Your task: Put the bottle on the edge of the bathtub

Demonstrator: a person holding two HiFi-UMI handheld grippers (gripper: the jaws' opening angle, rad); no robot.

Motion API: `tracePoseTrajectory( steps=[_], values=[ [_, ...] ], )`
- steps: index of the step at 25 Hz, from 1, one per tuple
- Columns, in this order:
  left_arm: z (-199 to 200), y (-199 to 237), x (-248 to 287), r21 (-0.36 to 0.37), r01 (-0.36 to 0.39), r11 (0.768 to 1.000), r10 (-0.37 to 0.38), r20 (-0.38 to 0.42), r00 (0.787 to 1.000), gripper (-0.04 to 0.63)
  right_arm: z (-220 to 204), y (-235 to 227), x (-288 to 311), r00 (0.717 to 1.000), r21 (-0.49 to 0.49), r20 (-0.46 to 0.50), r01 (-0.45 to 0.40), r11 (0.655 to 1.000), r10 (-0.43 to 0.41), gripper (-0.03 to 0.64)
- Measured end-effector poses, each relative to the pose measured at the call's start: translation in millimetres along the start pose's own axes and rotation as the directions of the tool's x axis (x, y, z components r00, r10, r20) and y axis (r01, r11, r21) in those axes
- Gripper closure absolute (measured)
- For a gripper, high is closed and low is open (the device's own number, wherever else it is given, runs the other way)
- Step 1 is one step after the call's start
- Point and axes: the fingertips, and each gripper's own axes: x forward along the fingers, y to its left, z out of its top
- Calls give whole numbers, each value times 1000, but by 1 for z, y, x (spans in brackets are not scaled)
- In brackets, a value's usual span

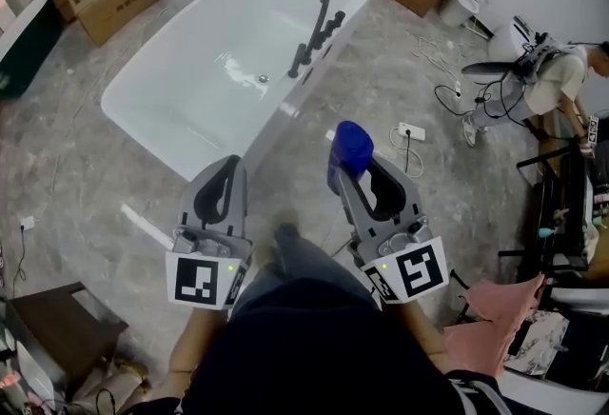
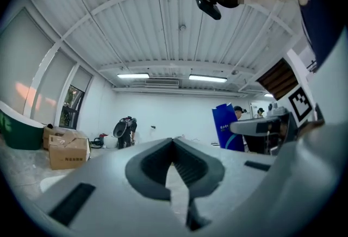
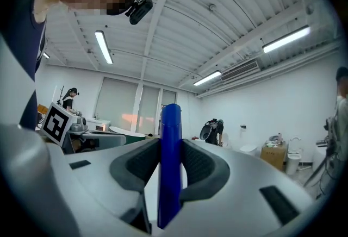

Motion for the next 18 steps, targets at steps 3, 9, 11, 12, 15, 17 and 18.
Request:
tracePoseTrajectory(
  steps=[3, 9, 11, 12, 15, 17, 18],
  values=[
    [-2, 4, 11, 5, 13, 1000, -13, -8, 1000, 597, -2, -9, 11, 1000, 14, 9, 17, 1000, -17, 476],
    [-11, 23, 39, 33, -11, 999, 11, -12, 1000, 597, -8, -32, 38, 998, 22, 51, 27, 999, -28, 476],
    [-18, 31, 54, 28, -18, 999, 19, -14, 1000, 597, -14, -44, 49, 998, 25, 57, 31, 999, -32, 476],
    [-21, 34, 64, 27, -19, 999, 20, -17, 1000, 597, -17, -51, 56, 998, 28, 59, 33, 999, -34, 476],
    [-24, 36, 98, 35, -11, 999, 12, -28, 1000, 597, -24, -78, 76, 998, 42, 54, 37, 998, -39, 476],
    [-23, 36, 126, 46, -5, 999, 7, -31, 999, 597, -27, -99, 91, 998, 45, 48, 30, 999, -33, 476],
    [-23, 37, 142, 55, -6, 998, 8, -31, 999, 597, -29, -110, 100, 999, 43, 47, 25, 999, -27, 476]
  ],
)
